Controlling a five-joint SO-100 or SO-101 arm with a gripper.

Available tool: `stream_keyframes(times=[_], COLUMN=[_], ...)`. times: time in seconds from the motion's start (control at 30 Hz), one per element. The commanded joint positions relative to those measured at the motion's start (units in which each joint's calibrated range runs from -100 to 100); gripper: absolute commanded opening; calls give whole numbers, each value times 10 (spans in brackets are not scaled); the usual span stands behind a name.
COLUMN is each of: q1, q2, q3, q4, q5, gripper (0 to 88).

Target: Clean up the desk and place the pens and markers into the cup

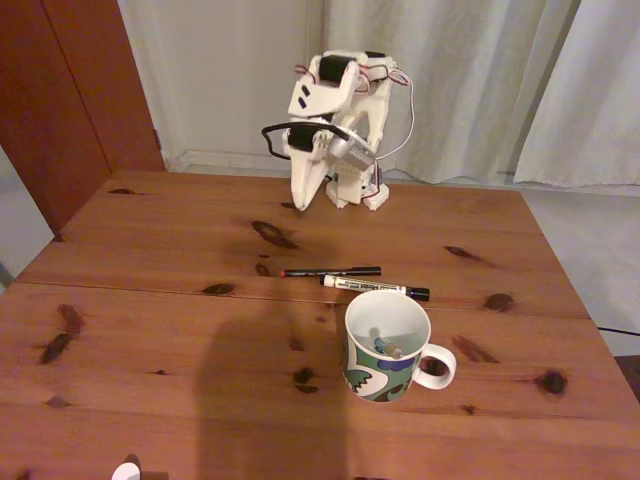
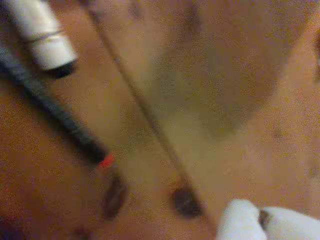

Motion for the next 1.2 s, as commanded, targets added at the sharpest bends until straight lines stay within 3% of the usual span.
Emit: stream_keyframes(times=[0.0,0.17,0.57,0.77,1.17], q1=[8,8,0,-53,-131], q2=[44,140,286,294,336], q3=[-76,-134,-143,-142,-144], q4=[92,160,156,156,155], q5=[89,96,92,91,32], gripper=[10,10,9,9,9])
